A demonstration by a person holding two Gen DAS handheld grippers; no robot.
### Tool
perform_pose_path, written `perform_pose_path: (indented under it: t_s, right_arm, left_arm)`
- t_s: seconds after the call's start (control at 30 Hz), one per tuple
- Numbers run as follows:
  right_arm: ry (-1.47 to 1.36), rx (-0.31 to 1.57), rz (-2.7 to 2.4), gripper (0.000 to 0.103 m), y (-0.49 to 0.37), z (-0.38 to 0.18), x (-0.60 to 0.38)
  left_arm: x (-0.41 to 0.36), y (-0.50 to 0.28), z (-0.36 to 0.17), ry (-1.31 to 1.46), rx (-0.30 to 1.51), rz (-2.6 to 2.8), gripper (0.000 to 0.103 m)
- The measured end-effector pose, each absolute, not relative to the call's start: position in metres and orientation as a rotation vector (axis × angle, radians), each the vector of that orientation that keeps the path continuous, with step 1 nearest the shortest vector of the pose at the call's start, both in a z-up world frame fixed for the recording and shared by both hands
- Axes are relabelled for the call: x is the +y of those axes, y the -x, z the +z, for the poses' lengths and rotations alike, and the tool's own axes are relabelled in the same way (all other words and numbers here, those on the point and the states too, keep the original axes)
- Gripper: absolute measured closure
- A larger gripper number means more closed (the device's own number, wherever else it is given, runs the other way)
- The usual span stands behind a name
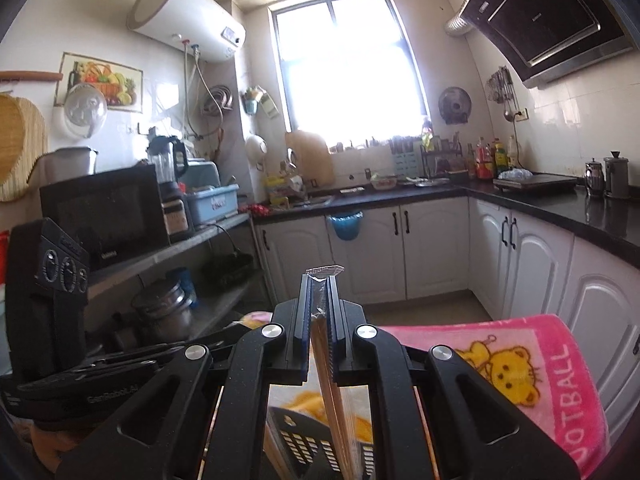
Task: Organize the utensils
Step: 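Drop the left tool's chopsticks into the green caddy while the right tool releases its pair into it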
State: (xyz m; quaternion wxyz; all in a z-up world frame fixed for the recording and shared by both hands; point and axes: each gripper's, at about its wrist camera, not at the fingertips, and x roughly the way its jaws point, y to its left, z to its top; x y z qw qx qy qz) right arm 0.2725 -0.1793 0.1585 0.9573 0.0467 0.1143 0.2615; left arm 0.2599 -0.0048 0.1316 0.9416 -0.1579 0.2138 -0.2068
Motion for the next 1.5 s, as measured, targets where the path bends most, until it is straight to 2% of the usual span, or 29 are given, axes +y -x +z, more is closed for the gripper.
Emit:
perform_pose_path:
  t_s: [0.57, 0.67, 0.9, 1.03, 1.17, 1.23, 1.37, 1.5]
  right_arm:
    - [-0.065, 0.342, 0.476, 0.095, -0.258, 0.127, -0.194]
    - [-0.065, 0.374, 0.465, 0.092, -0.256, 0.125, -0.196]
    - [-0.045, 0.418, 0.45, 0.077, -0.247, 0.116, -0.201]
    - [-0.067, 0.422, 0.441, 0.07, -0.239, 0.115, -0.211]
    - [-0.075, 0.414, 0.429, 0.061, -0.23, 0.119, -0.22]
    - [-0.075, 0.411, 0.423, 0.058, -0.226, 0.121, -0.224]
    - [-0.077, 0.404, 0.418, 0.052, -0.215, 0.122, -0.231]
    - [-0.07, 0.395, 0.409, 0.042, -0.203, 0.123, -0.236]
  left_arm:
    - [-0.008, -0.257, 0.093, 0.286, 0.517, -0.406, 0.103]
    - [-0.008, -0.255, 0.089, 0.282, 0.53, -0.391, 0.103]
    - [-0.007, -0.248, 0.088, 0.257, 0.535, -0.36, 0.102]
    - [-0.006, -0.245, 0.087, 0.242, 0.538, -0.339, 0.092]
    - [-0.003, -0.239, 0.086, 0.245, 0.538, -0.332, 0.087]
    - [-0.002, -0.235, 0.087, 0.247, 0.533, -0.331, 0.077]
    - [0.004, -0.227, 0.089, 0.271, 0.518, -0.34, 0.063]
    - [0.007, -0.218, 0.093, 0.281, 0.502, -0.344, 0.041]
